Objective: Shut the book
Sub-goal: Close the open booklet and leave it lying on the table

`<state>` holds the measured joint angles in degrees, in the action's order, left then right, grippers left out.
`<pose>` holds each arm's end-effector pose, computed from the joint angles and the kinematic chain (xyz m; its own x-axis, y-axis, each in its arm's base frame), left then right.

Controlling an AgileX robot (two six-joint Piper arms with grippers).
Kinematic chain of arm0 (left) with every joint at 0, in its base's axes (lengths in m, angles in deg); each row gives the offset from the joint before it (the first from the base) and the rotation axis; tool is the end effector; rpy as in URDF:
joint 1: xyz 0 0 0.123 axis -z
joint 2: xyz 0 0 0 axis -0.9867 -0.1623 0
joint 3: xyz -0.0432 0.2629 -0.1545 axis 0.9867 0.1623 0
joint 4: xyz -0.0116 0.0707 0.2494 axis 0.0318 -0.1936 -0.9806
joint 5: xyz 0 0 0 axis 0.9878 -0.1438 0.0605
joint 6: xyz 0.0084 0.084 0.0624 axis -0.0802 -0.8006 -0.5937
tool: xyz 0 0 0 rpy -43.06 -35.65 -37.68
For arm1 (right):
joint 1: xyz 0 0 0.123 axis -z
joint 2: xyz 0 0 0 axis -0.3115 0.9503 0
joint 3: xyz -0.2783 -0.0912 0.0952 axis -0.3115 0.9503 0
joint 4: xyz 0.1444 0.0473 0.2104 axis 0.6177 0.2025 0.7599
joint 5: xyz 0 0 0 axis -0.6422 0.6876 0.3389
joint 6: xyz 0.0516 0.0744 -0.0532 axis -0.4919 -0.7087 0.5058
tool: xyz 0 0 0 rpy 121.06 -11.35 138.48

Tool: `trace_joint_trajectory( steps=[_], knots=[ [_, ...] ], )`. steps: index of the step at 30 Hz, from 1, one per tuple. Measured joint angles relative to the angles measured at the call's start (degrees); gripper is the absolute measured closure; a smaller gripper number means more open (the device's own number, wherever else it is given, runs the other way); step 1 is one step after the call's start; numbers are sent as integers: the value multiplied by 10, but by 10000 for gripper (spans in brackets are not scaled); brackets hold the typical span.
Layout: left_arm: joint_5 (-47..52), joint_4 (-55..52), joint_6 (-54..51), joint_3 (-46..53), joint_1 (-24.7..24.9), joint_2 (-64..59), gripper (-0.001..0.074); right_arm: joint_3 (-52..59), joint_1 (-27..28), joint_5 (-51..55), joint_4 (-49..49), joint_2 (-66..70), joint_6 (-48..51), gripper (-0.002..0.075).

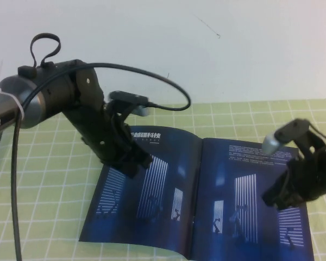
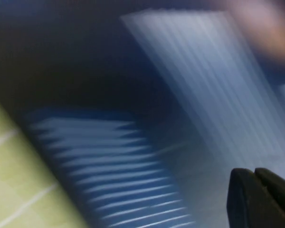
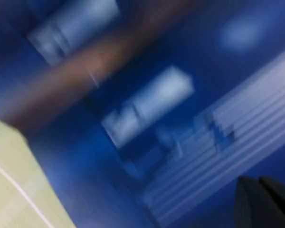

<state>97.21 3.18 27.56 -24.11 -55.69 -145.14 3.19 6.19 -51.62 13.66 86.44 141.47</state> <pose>0.3599 -0.2015 0.2393 -0.7911 0.5094 -0.3387 0.5955 0.7678 -0.2363 0.3109 0.1092 0.1826 -0.7007 -0.4978 -0.5110 -0.6578 0.7282 0.1926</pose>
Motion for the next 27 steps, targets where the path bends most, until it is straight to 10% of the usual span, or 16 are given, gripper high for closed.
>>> trace_joint_trajectory(
  steps=[13,27],
  knots=[
    [-27,-377,315,3,-16,-56,738,-7,0,4,-152,87,-137,727],
    [-23,-164,191,3,-28,-97,738,-8,0,6,-152,88,-140,727]
  ],
)
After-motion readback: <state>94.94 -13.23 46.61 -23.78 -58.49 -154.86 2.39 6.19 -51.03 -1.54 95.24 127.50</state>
